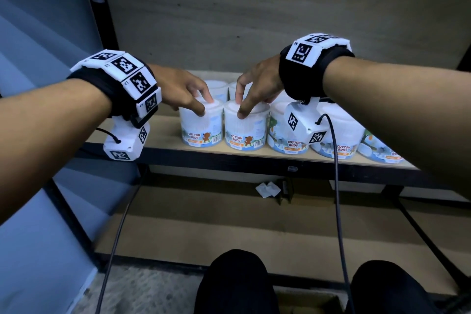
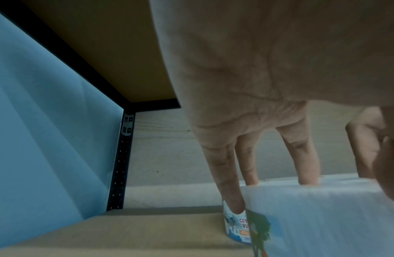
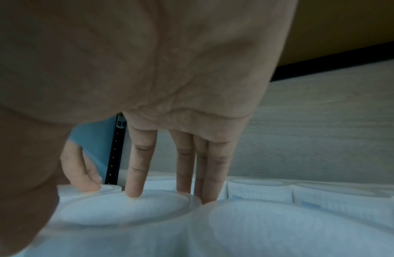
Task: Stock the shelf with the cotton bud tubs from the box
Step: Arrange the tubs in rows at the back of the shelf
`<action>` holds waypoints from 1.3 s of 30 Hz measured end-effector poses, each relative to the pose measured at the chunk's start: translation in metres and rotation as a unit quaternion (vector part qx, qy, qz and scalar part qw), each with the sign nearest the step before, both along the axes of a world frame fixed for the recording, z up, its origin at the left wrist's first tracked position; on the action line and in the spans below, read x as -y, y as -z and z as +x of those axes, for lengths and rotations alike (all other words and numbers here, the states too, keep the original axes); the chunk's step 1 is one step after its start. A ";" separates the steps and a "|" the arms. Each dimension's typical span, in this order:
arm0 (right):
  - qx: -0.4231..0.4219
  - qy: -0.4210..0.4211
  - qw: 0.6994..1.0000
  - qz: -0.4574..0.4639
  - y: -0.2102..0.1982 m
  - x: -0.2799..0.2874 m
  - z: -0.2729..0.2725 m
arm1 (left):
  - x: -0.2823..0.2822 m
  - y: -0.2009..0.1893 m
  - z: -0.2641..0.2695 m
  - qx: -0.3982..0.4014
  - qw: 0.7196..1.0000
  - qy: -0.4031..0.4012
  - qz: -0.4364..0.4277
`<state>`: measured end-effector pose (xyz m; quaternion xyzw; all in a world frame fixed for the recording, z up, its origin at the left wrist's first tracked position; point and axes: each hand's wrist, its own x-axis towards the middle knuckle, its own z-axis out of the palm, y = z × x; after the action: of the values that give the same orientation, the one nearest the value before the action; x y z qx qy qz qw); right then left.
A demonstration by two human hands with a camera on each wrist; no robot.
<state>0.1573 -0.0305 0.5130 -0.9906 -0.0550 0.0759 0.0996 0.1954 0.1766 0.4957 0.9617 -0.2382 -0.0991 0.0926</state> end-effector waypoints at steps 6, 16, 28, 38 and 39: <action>-0.018 -0.014 1.000 0.004 0.000 0.004 0.006 | 0.004 0.001 0.002 0.021 1.000 -0.009 0.002; -0.024 -0.015 0.999 0.018 0.002 0.008 0.010 | 0.005 0.003 0.004 0.020 1.000 -0.011 0.002; -0.006 -0.029 1.000 -0.007 -0.001 0.007 0.002 | -0.001 0.005 0.004 0.043 0.999 -0.004 0.021; 0.006 -0.026 0.999 0.021 -0.010 0.037 -0.014 | -0.002 0.006 0.003 0.046 0.999 0.021 0.016; 0.003 -0.024 0.999 0.024 -0.009 0.039 -0.015 | -0.002 0.007 0.004 0.044 0.999 0.024 0.013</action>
<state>0.1425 -0.0694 0.5223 -0.9865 -0.0810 0.0740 0.1216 0.1993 0.1790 0.4888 0.9603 -0.2638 -0.0616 0.0667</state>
